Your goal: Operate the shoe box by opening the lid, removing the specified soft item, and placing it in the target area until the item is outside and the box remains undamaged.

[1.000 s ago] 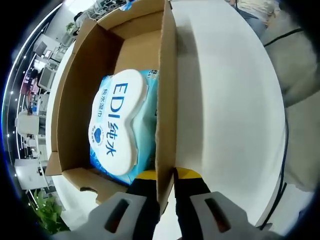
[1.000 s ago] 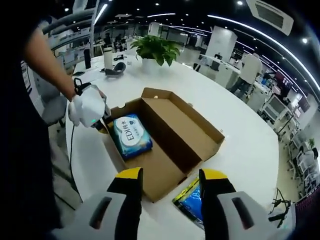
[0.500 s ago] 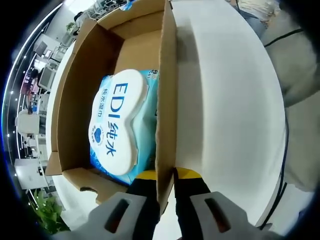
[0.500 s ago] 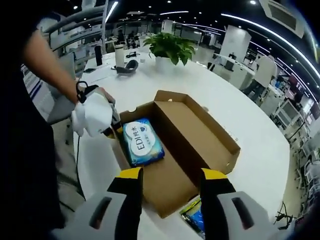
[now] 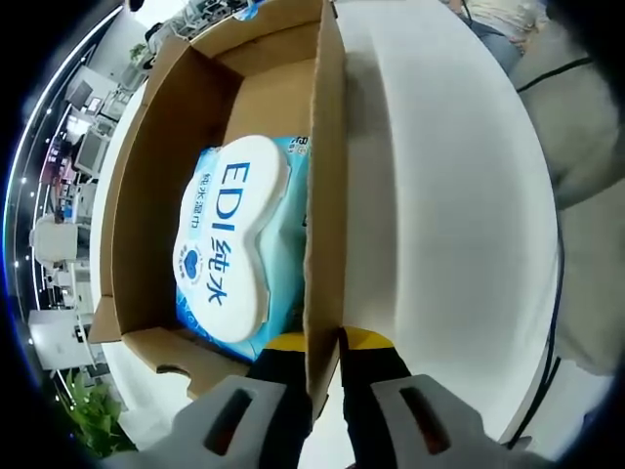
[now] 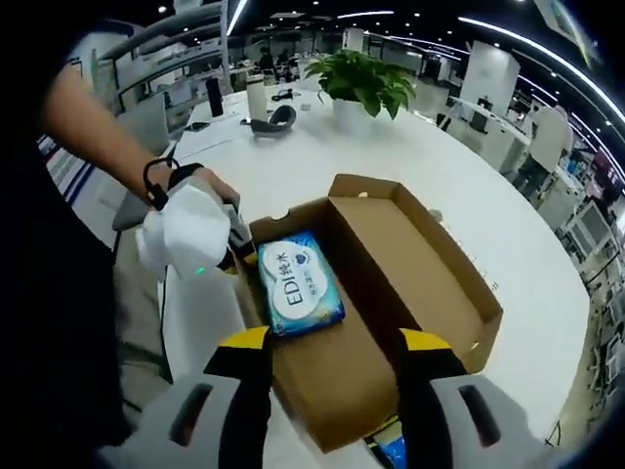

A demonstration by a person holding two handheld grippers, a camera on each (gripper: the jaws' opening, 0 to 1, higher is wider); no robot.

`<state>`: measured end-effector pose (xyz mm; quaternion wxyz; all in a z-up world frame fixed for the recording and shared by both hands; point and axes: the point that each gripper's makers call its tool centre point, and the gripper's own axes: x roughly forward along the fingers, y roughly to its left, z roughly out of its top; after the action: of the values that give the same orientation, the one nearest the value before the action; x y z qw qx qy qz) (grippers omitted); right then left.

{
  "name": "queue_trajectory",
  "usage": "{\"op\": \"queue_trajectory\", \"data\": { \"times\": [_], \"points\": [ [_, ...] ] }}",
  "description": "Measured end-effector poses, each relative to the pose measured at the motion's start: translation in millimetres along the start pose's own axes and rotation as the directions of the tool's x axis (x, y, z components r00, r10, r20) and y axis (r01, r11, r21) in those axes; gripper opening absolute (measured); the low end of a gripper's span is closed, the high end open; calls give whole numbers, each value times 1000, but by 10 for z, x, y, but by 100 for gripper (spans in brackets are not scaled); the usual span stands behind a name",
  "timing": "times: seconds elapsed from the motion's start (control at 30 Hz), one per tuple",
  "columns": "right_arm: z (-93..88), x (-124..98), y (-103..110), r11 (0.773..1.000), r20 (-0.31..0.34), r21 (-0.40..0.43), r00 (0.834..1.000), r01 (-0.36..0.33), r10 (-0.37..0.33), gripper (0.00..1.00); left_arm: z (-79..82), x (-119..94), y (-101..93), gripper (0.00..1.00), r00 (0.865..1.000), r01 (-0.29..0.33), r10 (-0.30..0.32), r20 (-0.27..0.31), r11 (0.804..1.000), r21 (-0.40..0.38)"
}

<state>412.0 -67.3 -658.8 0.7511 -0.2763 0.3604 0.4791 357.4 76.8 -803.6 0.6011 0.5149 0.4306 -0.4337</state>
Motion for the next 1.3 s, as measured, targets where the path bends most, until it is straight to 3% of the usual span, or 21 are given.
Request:
{"op": "queue_trajectory", "data": {
  "times": [0.17, 0.47, 0.67, 0.9, 1.13, 1.3],
  "points": [
    [-55, 171, 130, 995, -56, -87, 997, -55, 50, 55, 3, -6, -4, 7, 1000, 0, 0, 1, 1000, -1],
    [-10, 450, 148, 989, -85, -120, 994, -84, 74, 52, 8, -4, -4, 7, 1000, 4, -4, -1, 1000, -7],
    [-23, 622, 172, 980, -115, -170, 990, -106, 87, 55, 9, -3, -5, 7, 1000, 5, -5, -2, 1000, -6],
    [-21, 789, 167, 980, -123, -156, 987, -120, 101, 58, 7, -10, -6, 7, 1000, 4, -4, -2, 1000, -7],
    [-20, 995, 226, 986, -115, -83, 984, -148, 138, 60, 3, -8, -1, 7, 1000, 8, -8, -4, 1000, -15],
    [-35, 1140, 267, 984, -135, -95, 981, -153, 140, 60, 4, -11, -1, 7, 1000, 5, -5, -3, 1000, -14]
  ]
}}
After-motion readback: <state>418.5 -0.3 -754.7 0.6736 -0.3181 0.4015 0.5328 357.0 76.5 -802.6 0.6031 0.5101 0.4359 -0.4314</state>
